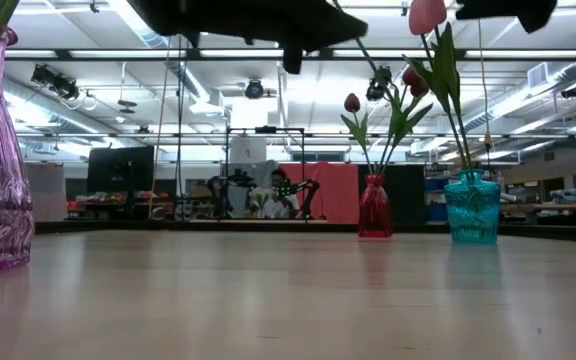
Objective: Sort flowers into vase by color
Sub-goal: Put the pink flower into the blue glass vase
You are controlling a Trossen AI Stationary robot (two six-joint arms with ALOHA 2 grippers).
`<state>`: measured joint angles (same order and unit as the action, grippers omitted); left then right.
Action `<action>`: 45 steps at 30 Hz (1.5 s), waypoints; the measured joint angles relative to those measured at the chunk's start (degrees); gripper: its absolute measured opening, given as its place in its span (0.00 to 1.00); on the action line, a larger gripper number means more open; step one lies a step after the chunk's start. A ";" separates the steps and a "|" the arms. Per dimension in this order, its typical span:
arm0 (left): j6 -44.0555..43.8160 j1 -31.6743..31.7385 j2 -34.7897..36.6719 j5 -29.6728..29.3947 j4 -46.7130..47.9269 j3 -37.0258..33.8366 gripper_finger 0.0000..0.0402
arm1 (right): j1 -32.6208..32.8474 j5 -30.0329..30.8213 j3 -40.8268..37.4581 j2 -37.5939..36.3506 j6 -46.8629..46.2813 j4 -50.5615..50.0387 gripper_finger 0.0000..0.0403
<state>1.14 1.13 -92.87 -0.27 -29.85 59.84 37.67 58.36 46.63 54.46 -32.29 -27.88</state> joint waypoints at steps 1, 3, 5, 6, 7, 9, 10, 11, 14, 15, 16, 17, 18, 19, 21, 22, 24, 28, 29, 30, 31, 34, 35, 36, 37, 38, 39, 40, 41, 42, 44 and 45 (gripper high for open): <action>0.20 0.64 -1.27 -0.03 0.06 1.28 0.01 | 0.00 -1.00 0.00 -1.07 -2.09 -2.71 0.37; 1.05 2.27 -3.36 0.09 0.48 3.83 0.01 | -0.03 -4.70 0.00 -2.75 -6.14 -7.50 0.37; 2.12 4.24 -4.81 1.29 2.59 6.63 0.01 | -0.16 -7.40 0.00 -3.84 -9.20 -11.13 0.37; 2.43 5.25 -5.65 1.98 3.68 8.25 0.01 | -0.24 -7.75 0.00 -4.22 -10.49 -12.58 0.37; 2.40 6.34 -6.47 3.28 4.33 9.59 0.01 | -0.30 -8.09 0.00 -4.43 -11.47 -13.79 0.37; 0.83 8.09 -7.88 7.48 5.95 11.45 0.01 | -0.38 -8.10 0.00 -4.57 -12.60 -15.68 0.37; -0.42 8.79 -8.45 9.82 6.10 11.90 0.01 | -0.52 -8.11 0.00 -4.49 -12.64 -16.08 0.37; -1.50 9.23 -8.78 12.07 6.23 11.93 0.02 | -0.74 -8.08 0.00 -4.15 -12.61 -16.20 0.37; -1.23 9.19 -8.85 17.65 8.92 11.92 0.02 | -1.38 -8.12 0.00 -2.21 -12.21 -14.96 0.37; -0.01 8.77 -8.79 20.02 10.35 11.95 0.02 | -1.53 -8.11 0.00 -1.16 -12.10 -14.19 0.37; 1.19 8.28 -8.75 22.94 12.08 11.95 0.02 | -1.57 -8.09 0.00 0.12 -11.89 -12.79 0.37; 1.73 7.54 -8.75 25.45 13.59 11.95 0.02 | -1.60 -8.00 0.00 1.55 -11.16 -10.82 0.37; 1.85 6.68 -8.75 26.67 15.08 11.93 0.02 | -1.59 -7.69 0.00 3.12 -10.11 -8.33 0.37; 1.91 5.73 -8.75 26.92 16.42 11.93 0.02 | -1.57 -7.14 0.00 4.66 -8.57 -5.02 0.37; 2.36 4.03 -8.73 26.07 19.14 11.93 0.02 | -1.55 -6.00 -0.02 7.33 -4.54 2.14 0.37; 2.50 3.25 -8.73 25.01 20.44 11.93 0.02 | -1.55 -4.96 -0.02 8.54 -2.45 6.31 0.37; 2.46 1.73 -8.73 22.91 21.73 11.89 0.02 | -1.70 -2.65 -0.02 10.78 1.67 14.52 0.37; 1.80 -1.59 -8.71 18.00 22.05 11.89 0.02 | -2.62 -2.84 -0.02 15.53 11.35 29.73 0.37; 1.77 -2.43 -8.71 16.58 22.13 11.91 0.02 | -2.96 -3.76 -0.02 16.80 13.36 32.92 0.37; 1.72 -3.14 -8.71 15.40 22.11 11.89 0.02 | -3.30 -4.64 -0.02 18.02 15.07 35.59 0.37; 1.71 -3.74 -8.71 14.10 21.93 11.89 0.02 | -3.61 -5.16 -0.02 19.14 16.24 37.41 0.37; 1.65 -5.07 -8.69 12.18 21.95 11.89 0.02 | -4.54 -5.50 -0.02 21.81 17.74 40.28 0.36; 1.65 -5.40 -8.69 12.02 21.99 11.89 0.02 | -4.81 -5.47 -0.02 22.42 17.78 40.43 0.36; 1.65 -5.72 -8.69 11.87 21.97 11.89 0.02 | -5.02 -5.58 -0.02 23.05 17.72 40.95 0.35; 1.65 -5.94 -8.69 11.54 21.99 11.89 0.02 | -5.27 -5.88 -0.02 23.58 17.75 41.46 0.35; 1.65 -6.13 -8.69 10.97 22.01 11.89 0.02 | -5.44 -6.16 -0.02 24.15 17.92 42.05 0.34; 1.65 -6.23 -8.69 10.62 22.04 11.89 0.02 | -5.64 -6.61 -0.02 24.70 18.35 42.93 0.33; 1.65 -6.23 -8.69 10.58 22.02 11.89 0.02 | -5.88 -6.91 -0.02 25.20 18.82 43.85 0.32; 1.65 -6.19 -8.69 10.52 21.87 11.89 0.02 | -6.08 -6.95 -0.02 25.60 19.05 44.59 0.32; 1.64 -6.17 -8.69 10.42 21.71 11.89 0.02 | -6.32 -6.96 -0.02 26.07 19.22 45.50 0.31; 1.66 -6.24 -8.69 10.36 21.77 11.89 0.02 | -6.87 -6.96 -0.02 26.77 19.43 46.43 0.29; 1.97 -6.36 -8.69 10.35 21.73 11.89 0.02 | -7.11 -6.98 -0.02 27.00 19.45 46.68 0.27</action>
<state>3.11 -5.23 -101.56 10.09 -8.12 71.72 30.56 51.37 46.61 81.45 -12.83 18.80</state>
